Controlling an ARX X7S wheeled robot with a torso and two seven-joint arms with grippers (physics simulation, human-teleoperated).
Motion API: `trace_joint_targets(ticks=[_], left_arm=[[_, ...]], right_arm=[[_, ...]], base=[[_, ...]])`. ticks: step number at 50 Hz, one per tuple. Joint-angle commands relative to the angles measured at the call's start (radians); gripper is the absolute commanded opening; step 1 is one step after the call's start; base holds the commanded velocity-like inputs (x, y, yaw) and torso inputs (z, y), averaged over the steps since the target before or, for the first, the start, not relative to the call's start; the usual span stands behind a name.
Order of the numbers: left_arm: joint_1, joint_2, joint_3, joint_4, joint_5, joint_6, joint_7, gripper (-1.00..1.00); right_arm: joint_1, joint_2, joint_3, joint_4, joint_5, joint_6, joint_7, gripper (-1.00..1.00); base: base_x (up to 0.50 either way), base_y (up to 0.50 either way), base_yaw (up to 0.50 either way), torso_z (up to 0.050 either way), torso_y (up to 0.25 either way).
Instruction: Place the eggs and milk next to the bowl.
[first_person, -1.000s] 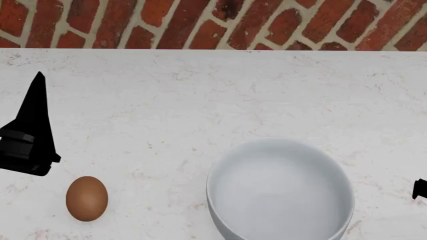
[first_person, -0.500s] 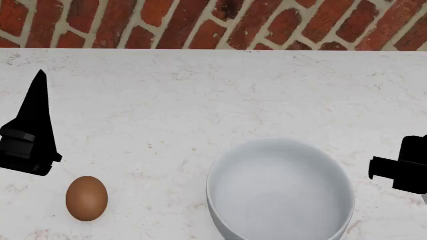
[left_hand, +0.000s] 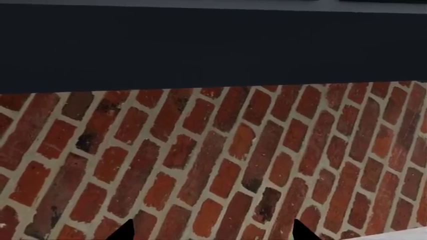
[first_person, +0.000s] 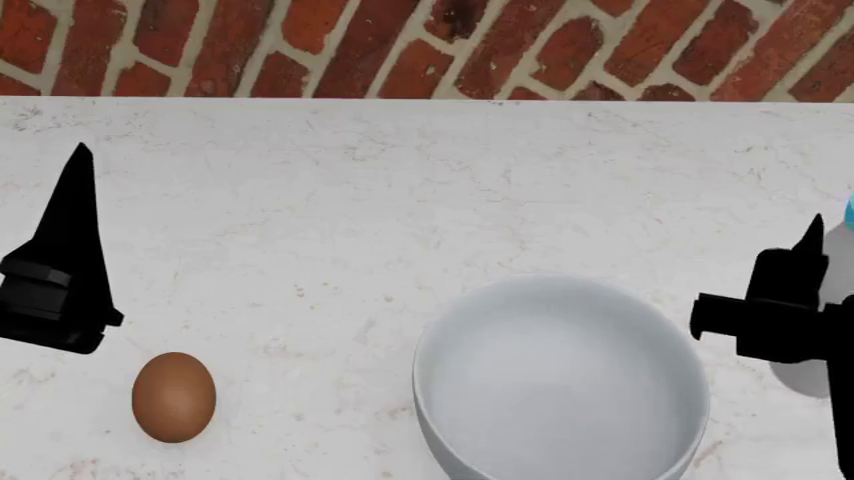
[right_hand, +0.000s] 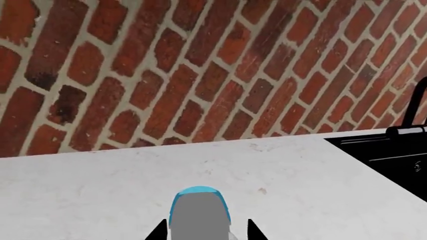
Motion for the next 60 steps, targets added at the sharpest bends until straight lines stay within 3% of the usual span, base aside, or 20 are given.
trace_joint_targets(ticks=[1, 25, 60], left_arm=[[0.004, -0.004, -0.002, 0.001, -0.002, 0.005, -0.003, 1.00], [0.003, -0.022, -0.012, 0.014, -0.016, -0.007, -0.015, 1.00], [-0.004, -0.026, 0.012, 0.007, -0.012, -0.006, -0.024, 1.00]], right_arm=[[0.036, -0.027, -0.038, 0.029, -0.034, -0.001, -0.038, -1.00], [0.115, -0.097, -0.170, 0.136, -0.139, -0.023, -0.099, -1.00], [0.014, -0.085, -0.153, 0.163, -0.180, -0.105, -0.137, -1.00]], base=[[0.00, 0.00, 0.00, 0.000, 0.000], [0.00, 0.00, 0.00, 0.000, 0.000], [0.00, 0.00, 0.00, 0.000, 0.000]])
